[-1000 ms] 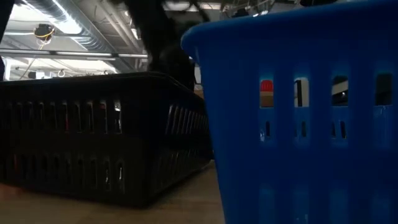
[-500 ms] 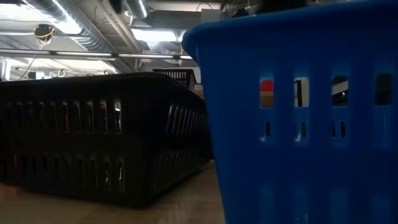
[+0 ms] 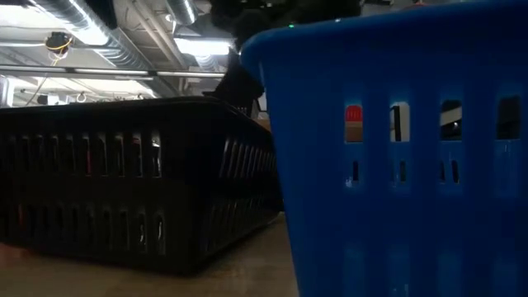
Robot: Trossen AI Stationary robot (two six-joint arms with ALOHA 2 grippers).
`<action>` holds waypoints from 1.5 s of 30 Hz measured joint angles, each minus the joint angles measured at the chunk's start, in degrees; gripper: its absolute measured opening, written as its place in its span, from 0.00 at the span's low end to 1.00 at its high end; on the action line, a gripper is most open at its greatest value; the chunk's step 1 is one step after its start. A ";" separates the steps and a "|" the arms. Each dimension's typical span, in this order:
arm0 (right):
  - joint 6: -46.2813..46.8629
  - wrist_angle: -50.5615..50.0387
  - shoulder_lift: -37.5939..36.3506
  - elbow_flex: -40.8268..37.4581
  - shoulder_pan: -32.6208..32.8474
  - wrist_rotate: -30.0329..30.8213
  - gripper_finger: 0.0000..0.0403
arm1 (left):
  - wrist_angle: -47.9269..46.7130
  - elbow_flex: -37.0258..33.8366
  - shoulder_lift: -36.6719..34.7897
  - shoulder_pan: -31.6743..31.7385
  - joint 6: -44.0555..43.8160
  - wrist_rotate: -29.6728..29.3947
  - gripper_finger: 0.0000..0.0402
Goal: Stack baskets on shelf by color
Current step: Stack the left blue basket on top of the blue basket on the shelf
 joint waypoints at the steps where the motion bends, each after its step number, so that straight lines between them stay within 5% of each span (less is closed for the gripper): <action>1: 0.01 -0.92 0.89 1.29 -0.27 -0.28 0.21 | -0.05 -0.64 -0.50 -0.27 -0.31 -0.22 0.21; 11: 4.72 -3.24 6.25 3.54 -1.78 -0.31 0.21 | -0.33 -1.72 -1.92 -4.36 0.51 -0.26 0.21; 19: 4.68 -5.58 7.68 3.54 -1.80 6.65 0.21 | -0.11 -1.74 -7.32 -7.37 2.71 -2.53 0.21; 24: 4.87 -7.71 8.36 3.52 -1.79 6.16 0.21 | 4.98 -7.37 -12.16 -7.32 5.40 -4.86 0.21; 28: 9.84 -9.80 9.01 3.50 -1.78 5.13 0.17 | 12.62 -17.38 -18.11 -7.67 6.78 -4.86 0.21; 33: 8.68 -10.56 8.17 3.43 -0.51 5.87 0.02 | 28.42 -32.85 -28.35 -9.72 8.31 -5.35 0.21; 41: 2.58 -21.30 4.95 12.44 2.03 1.38 0.00 | 67.79 -53.92 -41.81 -7.18 34.96 -6.81 0.21; 45: 1.20 -32.73 3.36 22.48 2.87 2.42 0.00 | 73.07 -58.74 -47.86 -3.22 40.96 -2.67 0.21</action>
